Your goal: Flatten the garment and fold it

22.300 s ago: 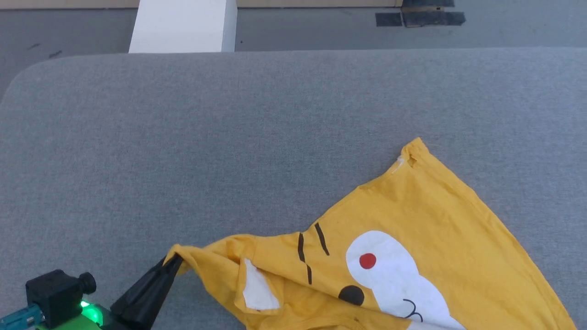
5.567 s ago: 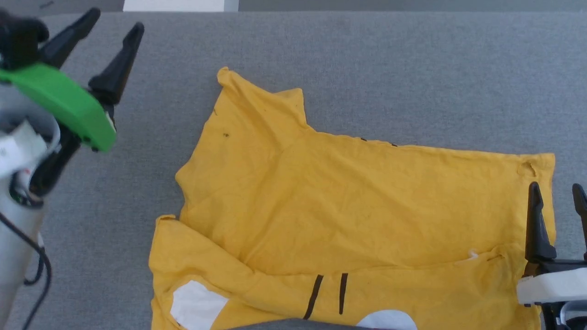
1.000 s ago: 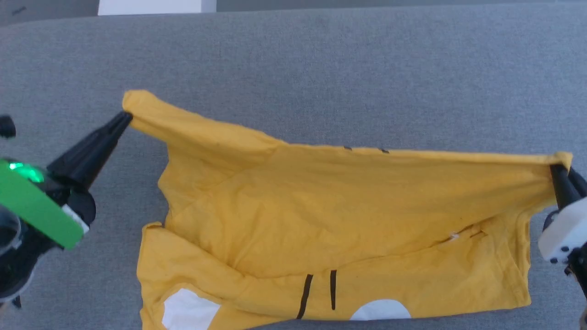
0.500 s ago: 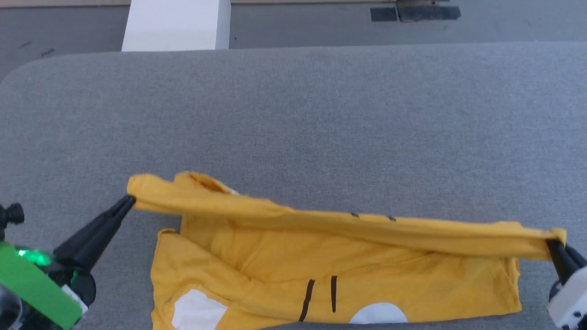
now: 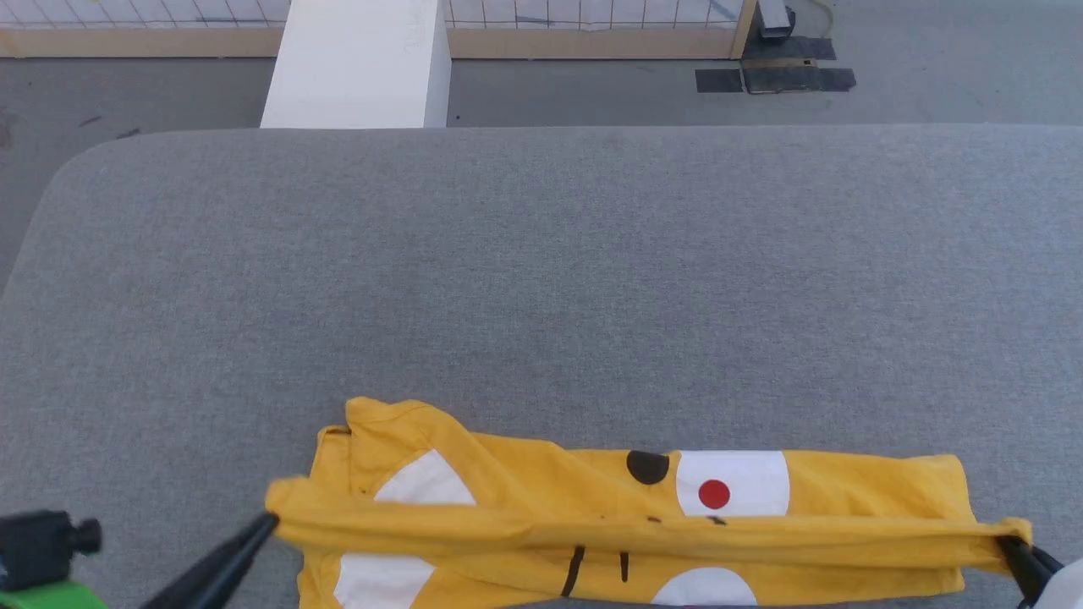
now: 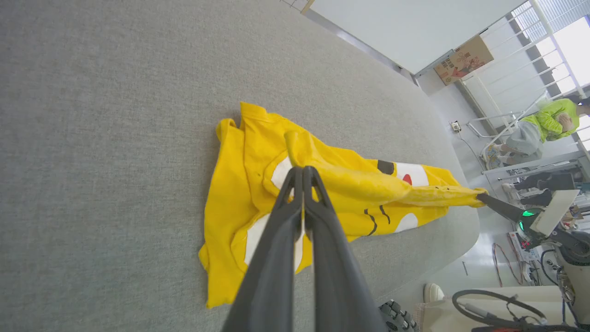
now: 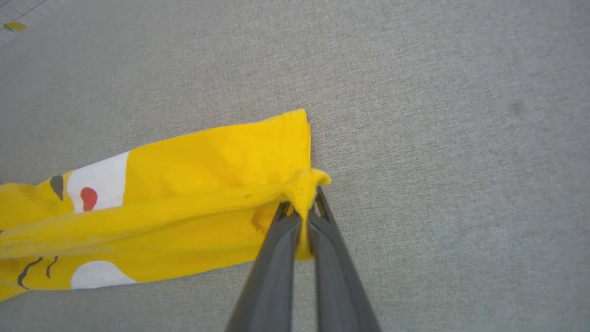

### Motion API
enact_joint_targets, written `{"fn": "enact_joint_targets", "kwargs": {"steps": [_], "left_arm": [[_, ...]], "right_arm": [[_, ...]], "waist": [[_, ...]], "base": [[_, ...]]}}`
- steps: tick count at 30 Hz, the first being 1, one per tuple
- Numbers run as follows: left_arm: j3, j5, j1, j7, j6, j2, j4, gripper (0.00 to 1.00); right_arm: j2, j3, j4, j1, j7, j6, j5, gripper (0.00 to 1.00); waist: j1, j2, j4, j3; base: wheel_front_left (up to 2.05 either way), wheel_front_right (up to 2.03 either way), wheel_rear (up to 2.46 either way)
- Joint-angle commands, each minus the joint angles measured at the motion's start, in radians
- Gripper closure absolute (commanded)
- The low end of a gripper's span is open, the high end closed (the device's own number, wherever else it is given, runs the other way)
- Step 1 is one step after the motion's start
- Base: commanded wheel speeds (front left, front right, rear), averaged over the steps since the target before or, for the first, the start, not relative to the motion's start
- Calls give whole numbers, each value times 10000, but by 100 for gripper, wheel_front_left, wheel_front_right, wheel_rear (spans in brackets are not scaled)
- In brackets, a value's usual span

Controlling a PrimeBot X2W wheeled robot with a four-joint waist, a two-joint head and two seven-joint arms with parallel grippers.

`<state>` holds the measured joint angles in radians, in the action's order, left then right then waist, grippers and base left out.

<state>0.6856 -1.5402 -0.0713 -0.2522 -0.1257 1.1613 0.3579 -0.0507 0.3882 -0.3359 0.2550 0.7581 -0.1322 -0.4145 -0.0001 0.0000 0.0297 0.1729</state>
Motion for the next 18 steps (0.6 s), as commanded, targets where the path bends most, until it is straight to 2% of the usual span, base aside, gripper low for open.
{"fn": "enact_joint_targets", "kwargs": {"steps": [1, 9, 16, 17, 18], "left_arm": [[164, 182, -126, 65, 83, -250, -215, 100], [1127, 820, 767, 1039, 184, -2092, -1965, 100], [1609, 1452, 1835, 1705, 186, -3197, -3896, 100], [1644, 1504, 1957, 1761, 178, -3306, -4152, 100], [1671, 1534, 2039, 1808, 171, -3380, -4335, 100]], "right_arm": [[4, -133, 87, 75, -22, 15, 71, 100], [4, -1005, 924, -205, -431, 15, 542, 100], [4, -1544, 1953, -621, -833, 15, 923, 100], [4, -1577, 2134, -677, -869, 15, 926, 89], [4, -1581, 2268, -729, -925, 15, 915, 64]], "waist": [[1, 0, 44, 31], [1, 0, 168, 243], [1, 0, 109, 461], [1, 0, 91, 494], [1, 0, 76, 521]], "base": [[0, 0, 0], [0, 0, 0], [0, 0, 0], [0, 0, 0], [0, 0, 0]]}}
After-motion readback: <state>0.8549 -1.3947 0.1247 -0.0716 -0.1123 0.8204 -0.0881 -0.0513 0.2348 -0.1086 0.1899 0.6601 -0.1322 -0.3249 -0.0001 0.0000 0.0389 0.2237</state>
